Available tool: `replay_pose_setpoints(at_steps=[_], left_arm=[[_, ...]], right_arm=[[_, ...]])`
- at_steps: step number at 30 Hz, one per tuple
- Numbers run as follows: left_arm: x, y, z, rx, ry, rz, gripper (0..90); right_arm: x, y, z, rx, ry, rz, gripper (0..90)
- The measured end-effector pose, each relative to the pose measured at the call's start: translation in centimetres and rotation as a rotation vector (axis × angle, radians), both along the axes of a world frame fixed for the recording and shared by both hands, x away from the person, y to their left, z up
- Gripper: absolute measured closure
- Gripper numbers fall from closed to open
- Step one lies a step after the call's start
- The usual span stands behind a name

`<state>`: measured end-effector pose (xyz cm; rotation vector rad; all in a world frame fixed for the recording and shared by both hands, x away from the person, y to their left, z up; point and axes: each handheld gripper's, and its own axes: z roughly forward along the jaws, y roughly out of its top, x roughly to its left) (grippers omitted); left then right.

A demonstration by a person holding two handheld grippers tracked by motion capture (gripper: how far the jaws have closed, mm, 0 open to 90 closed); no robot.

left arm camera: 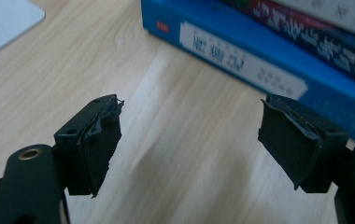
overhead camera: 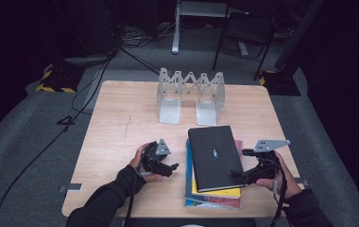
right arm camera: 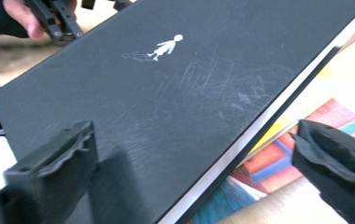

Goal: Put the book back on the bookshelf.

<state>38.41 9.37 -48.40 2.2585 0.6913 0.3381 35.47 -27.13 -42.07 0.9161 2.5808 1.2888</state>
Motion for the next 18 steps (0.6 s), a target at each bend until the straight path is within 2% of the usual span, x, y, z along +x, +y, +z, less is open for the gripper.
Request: replay_pose_setpoints(at_steps=[2, 4, 8, 11, 12, 16, 17, 18], left_arm=[[0.5, -0.6, 0.3, -0.012, -0.006, -0.008, 20.8], [0.9, -1.1, 0.4, -0.013, -0.011, -0.012, 20.7], [1.8, -2.0, 0.5, -0.019, -0.023, -0.007, 20.7], [2.4, -2.5, 0.6, -0.02, -0.04, -0.005, 21.2], [2.6, -2.6, 0.7, -0.025, -0.028, -0.006, 21.2], [3.3, -2.9, 0.9, -0.044, -0.031, 0.0, 21.2], [3.5, -3.0, 0.9, -0.045, -0.045, 0.006, 21.3], [3.8, -3.2, 0.8, -0.046, -0.037, 0.002, 21.8]], right_arm=[[0.6, 0.1, -0.3, 0.02, 0.036, 0.017, 0.5], [0.9, 0.1, -0.3, 0.025, 0.052, 0.028, 0.5], [1.4, 0.6, -0.4, 0.024, 0.057, 0.049, 0.6], [1.9, 1.1, -0.7, 0.049, 0.083, 0.064, 0.2], [1.9, 1.3, -0.7, 0.049, 0.083, 0.064, 0.1], [1.8, 1.3, -0.6, 0.043, 0.068, 0.062, 0.3], [1.7, 1.3, -0.6, 0.043, 0.063, 0.062, 0.3], [1.7, 1.3, -0.6, 0.041, 0.059, 0.062, 0.3]])
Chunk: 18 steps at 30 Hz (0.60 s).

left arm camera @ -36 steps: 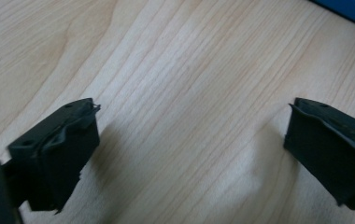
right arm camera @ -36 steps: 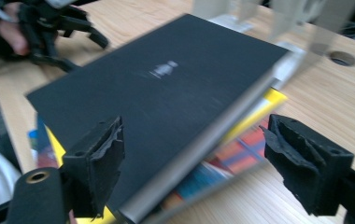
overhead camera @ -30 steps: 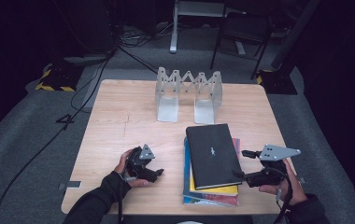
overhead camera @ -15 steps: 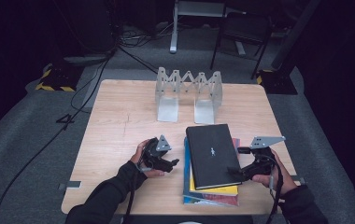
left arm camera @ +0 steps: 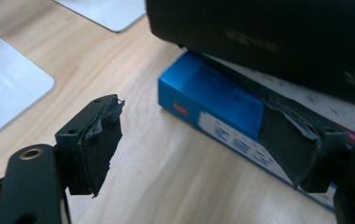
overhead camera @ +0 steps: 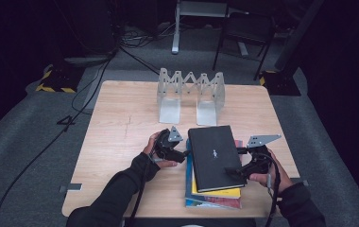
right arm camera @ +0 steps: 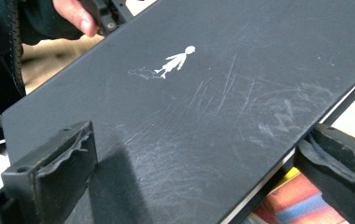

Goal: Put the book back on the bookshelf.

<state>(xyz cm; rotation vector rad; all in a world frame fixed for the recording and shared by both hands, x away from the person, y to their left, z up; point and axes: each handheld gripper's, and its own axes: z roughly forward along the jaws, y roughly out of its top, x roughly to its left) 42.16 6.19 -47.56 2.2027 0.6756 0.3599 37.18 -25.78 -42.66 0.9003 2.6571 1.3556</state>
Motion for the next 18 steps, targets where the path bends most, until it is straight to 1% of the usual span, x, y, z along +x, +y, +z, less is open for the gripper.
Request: replay_pose_setpoints(at_steps=[3, 4, 6, 8, 10, 12, 13, 14, 15, 16, 17, 18], left_arm=[[0.4, -0.2, -0.1, -0.002, 0.008, -0.005, 21.9], [0.5, -0.4, -0.2, -0.007, 0.01, 0.002, 21.9], [0.8, -0.5, -0.2, -0.003, 0.006, 0.012, 22.7], [1.2, -0.4, -0.3, -0.021, 0.015, 0.018, 22.7], [1.5, -0.4, -0.3, -0.03, 0.013, 0.024, 22.8], [1.7, -0.5, -0.5, -0.021, 0.016, 0.032, 23.3], [2.0, -0.4, -0.6, -0.036, 0.017, 0.027, 23.2], [2.2, -0.4, -0.7, -0.046, 0.024, 0.035, 22.9], [2.3, -0.4, -0.7, -0.047, 0.025, 0.037, 23.0], [2.5, -0.4, -0.7, -0.049, 0.024, 0.045, 23.4], [2.6, -0.4, -0.7, -0.044, 0.016, 0.042, 23.6], [2.7, -0.4, -0.7, -0.049, 0.01, 0.037, 23.6]], right_arm=[[-0.1, 0.0, 0.0, -0.002, -0.011, -0.002, 0.4], [-0.1, 0.0, 0.0, -0.003, -0.014, -0.002, 0.4], [-0.2, 0.0, 0.0, 0.0, -0.022, -0.002, 0.5], [-0.3, 0.0, 0.0, -0.003, -0.034, -0.001, 0.5], [-0.4, 0.0, 0.1, -0.003, -0.044, -0.001, 0.6], [-0.4, 0.0, 0.1, -0.001, -0.05, 0.0, 0.6], [-0.4, 0.0, 0.1, 0.001, -0.055, 0.001, 0.7], [-0.4, 0.0, 0.1, 0.002, -0.058, 0.0, 0.7], [-0.5, 0.0, 0.1, 0.002, -0.06, 0.0, 0.7], [-0.5, 0.0, 0.1, 0.003, -0.064, 0.001, 0.7], [-0.5, 0.0, 0.1, 0.005, -0.068, 0.004, 0.8], [-0.5, 0.1, 0.1, 0.007, -0.072, 0.006, 0.8]])
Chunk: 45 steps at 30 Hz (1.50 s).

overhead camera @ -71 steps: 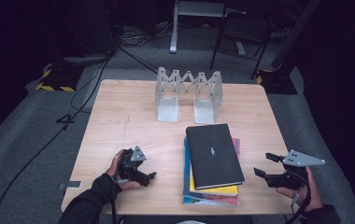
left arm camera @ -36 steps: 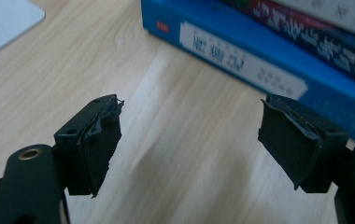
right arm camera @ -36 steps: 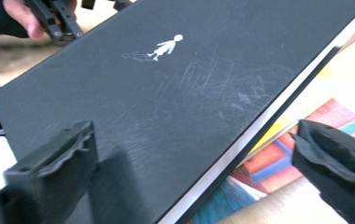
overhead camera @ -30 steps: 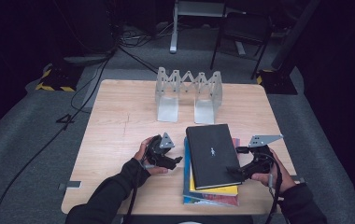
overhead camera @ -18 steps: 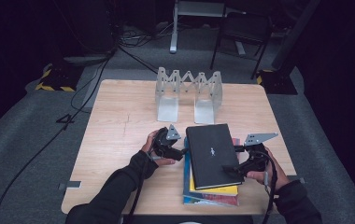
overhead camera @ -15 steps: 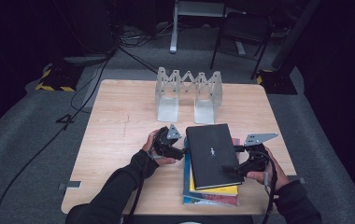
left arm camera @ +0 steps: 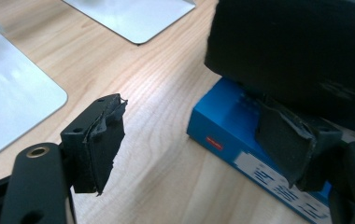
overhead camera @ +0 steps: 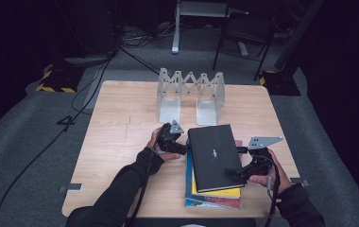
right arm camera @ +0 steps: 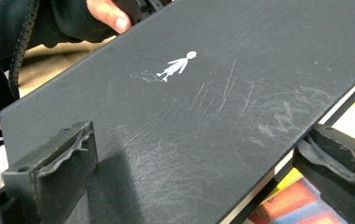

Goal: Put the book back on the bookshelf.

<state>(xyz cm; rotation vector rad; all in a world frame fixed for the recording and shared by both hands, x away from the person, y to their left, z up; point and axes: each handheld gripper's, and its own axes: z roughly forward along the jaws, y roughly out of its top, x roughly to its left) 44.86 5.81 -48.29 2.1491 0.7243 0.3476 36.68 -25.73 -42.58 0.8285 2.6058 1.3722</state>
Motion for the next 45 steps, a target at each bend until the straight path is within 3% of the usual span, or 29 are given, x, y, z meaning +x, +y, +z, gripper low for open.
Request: replay_pose_setpoints(at_steps=[5, 9, 12, 14, 17, 18, 25, 32, 36, 41, 45], left_arm=[[0.1, 0.1, -0.1, -0.01, -0.024, -0.025, 24.2], [0.2, 0.4, -0.1, -0.057, -0.042, -0.059, 33.4], [0.3, 0.6, 0.3, -0.101, -0.042, -0.051, 40.2], [0.4, 0.6, 0.6, -0.115, -0.065, -0.046, 40.4], [0.5, 0.9, 1.5, -0.168, -0.071, -0.053, 46.5], [0.5, 0.9, 1.5, -0.168, -0.071, -0.053, 46.5], [0.2, 1.0, 3.8, -0.167, -0.096, -0.081, 54.2], [0.9, 0.9, 5.7, -0.188, -0.108, -0.096, 55.8], [1.4, 0.9, 6.9, -0.216, -0.118, -0.097, 56.9], [1.5, 0.5, 8.6, -0.184, -0.15, -0.103, 58.2], [1.1, 0.5, 9.4, -0.189, -0.172, -0.119, 58.2]], right_arm=[[-0.1, 0.0, 0.0, 0.008, -0.028, 0.009, 1.0], [-0.2, 0.1, 0.0, 0.015, -0.047, 0.011, 1.1], [-0.2, 0.3, 0.1, 0.013, -0.079, 0.004, 1.3], [-0.3, 0.4, 0.3, 0.01, -0.111, 0.001, 1.4], [-0.6, 0.5, 0.5, 0.001, -0.159, -0.002, 1.5], [-0.8, 0.6, 0.7, 0.004, -0.19, -0.005, 1.5], [-1.5, 0.5, 0.8, 0.015, -0.282, -0.013, 4.4], [-1.7, 0.3, 1.2, 0.019, -0.362, -0.051, 10.6], [-1.6, 0.1, 1.5, 0.03, -0.414, -0.074, 18.9], [-1.6, -0.2, 1.8, 0.031, -0.485, -0.107, 25.5], [-1.9, -0.5, 2.1, 0.037, -0.527, -0.118, 33.3]])
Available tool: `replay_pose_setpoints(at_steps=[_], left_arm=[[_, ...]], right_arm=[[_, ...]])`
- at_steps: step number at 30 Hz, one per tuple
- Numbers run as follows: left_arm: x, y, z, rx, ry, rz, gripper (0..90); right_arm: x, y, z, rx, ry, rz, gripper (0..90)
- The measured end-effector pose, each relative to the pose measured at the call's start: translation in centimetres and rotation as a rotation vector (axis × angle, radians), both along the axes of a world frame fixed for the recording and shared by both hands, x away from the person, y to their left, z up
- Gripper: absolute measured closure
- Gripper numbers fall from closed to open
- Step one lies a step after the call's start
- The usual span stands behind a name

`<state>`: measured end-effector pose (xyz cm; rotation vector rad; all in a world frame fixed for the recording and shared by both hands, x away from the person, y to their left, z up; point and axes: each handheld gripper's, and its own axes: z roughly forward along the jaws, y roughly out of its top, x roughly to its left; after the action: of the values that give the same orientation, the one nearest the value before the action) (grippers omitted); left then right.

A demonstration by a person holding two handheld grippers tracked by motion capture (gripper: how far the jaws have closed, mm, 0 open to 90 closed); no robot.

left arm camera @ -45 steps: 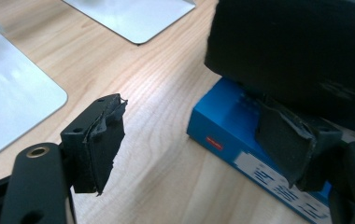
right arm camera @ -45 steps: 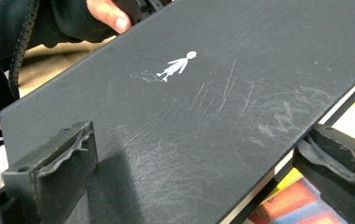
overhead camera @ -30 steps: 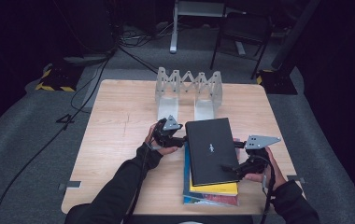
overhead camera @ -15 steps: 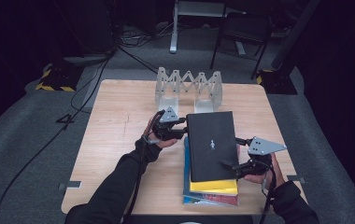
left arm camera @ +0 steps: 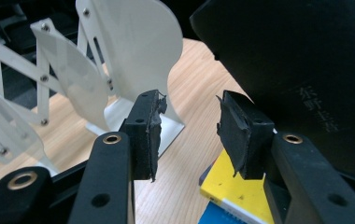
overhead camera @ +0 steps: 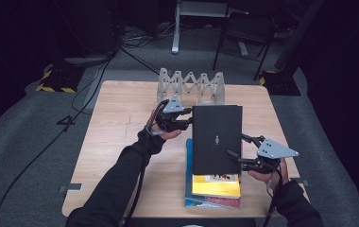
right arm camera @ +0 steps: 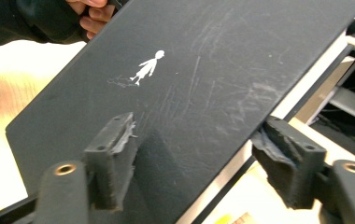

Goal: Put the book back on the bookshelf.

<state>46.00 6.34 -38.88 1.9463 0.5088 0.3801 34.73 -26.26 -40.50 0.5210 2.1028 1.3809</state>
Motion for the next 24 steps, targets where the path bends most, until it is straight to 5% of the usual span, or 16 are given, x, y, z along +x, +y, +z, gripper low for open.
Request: replay_pose_setpoints(at_steps=[8, 17, 24], left_arm=[[-1.8, -0.3, 1.2, -0.035, -0.02, -0.022, 58.0], [-3.8, 0.2, 1.5, -0.026, -0.04, 0.031, 51.5], [-3.9, 0.3, 1.5, -0.044, -0.022, 0.012, 51.9]], right_arm=[[-1.8, -0.2, 0.4, -0.035, -0.094, 0.001, 40.7], [-2.8, -0.4, 0.4, -0.021, -0.108, 0.012, 42.7], [-3.5, -0.6, 0.5, 0.0, -0.109, 0.016, 48.5]])
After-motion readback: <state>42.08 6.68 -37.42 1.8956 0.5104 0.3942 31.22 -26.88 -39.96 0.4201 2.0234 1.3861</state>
